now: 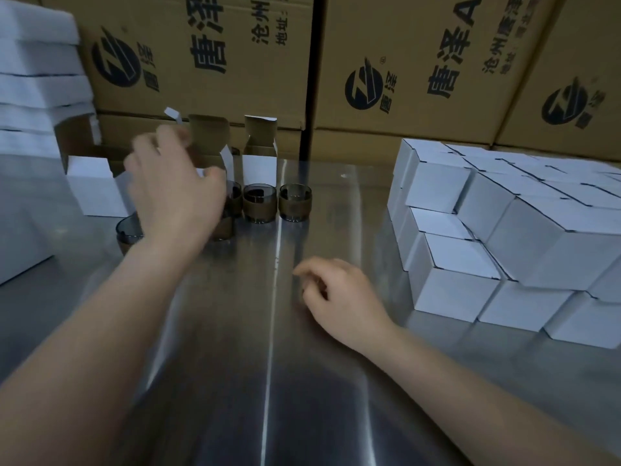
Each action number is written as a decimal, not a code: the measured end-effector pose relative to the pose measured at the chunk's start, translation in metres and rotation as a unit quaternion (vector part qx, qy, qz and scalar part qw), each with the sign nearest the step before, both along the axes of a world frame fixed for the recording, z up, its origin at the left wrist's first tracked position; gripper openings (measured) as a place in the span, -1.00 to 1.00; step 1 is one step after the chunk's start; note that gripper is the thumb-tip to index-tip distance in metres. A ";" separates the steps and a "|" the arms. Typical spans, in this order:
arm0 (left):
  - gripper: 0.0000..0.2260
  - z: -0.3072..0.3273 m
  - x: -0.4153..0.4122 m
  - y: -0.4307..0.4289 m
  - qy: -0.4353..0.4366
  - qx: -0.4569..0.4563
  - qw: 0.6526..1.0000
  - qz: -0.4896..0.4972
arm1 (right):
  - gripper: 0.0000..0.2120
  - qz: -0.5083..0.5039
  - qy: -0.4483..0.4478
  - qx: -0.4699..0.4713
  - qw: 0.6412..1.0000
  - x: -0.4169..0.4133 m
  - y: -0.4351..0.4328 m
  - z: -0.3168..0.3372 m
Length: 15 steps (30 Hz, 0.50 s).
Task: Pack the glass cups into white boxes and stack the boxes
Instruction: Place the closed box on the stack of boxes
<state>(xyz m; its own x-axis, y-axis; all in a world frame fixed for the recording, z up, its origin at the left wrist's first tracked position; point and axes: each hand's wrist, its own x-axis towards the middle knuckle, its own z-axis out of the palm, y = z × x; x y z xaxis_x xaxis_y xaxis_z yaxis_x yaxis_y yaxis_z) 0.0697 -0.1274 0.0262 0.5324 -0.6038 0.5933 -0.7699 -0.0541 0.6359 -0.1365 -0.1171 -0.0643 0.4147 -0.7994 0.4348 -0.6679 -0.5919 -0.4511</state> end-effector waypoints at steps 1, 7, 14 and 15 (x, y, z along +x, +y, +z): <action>-0.51 0.002 0.015 -0.004 -0.008 0.021 0.999 0.030 | -0.77 0.010 0.010 -0.009 1.000 -0.001 0.000 0.000; -0.31 -0.009 0.078 -0.031 -0.103 0.077 0.988 0.088 | -0.79 0.019 0.050 -0.026 0.998 0.000 0.001 0.001; -0.35 -0.022 0.143 -0.071 -0.159 0.227 0.959 0.060 | -0.77 0.031 0.061 -0.008 0.998 0.001 0.003 0.004; -0.35 -0.025 0.152 -0.076 -0.178 0.256 0.948 0.054 | -0.77 0.032 0.061 -0.005 0.998 0.001 0.003 0.005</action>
<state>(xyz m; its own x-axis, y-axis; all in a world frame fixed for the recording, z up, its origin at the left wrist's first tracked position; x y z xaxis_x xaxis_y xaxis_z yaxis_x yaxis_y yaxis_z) 0.2213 -0.2031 0.0011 0.4282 -0.8148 0.3909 -0.9035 -0.3766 0.2046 -0.1360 -0.1145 -0.0597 0.5155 -0.7655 0.3850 -0.6783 -0.6391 -0.3625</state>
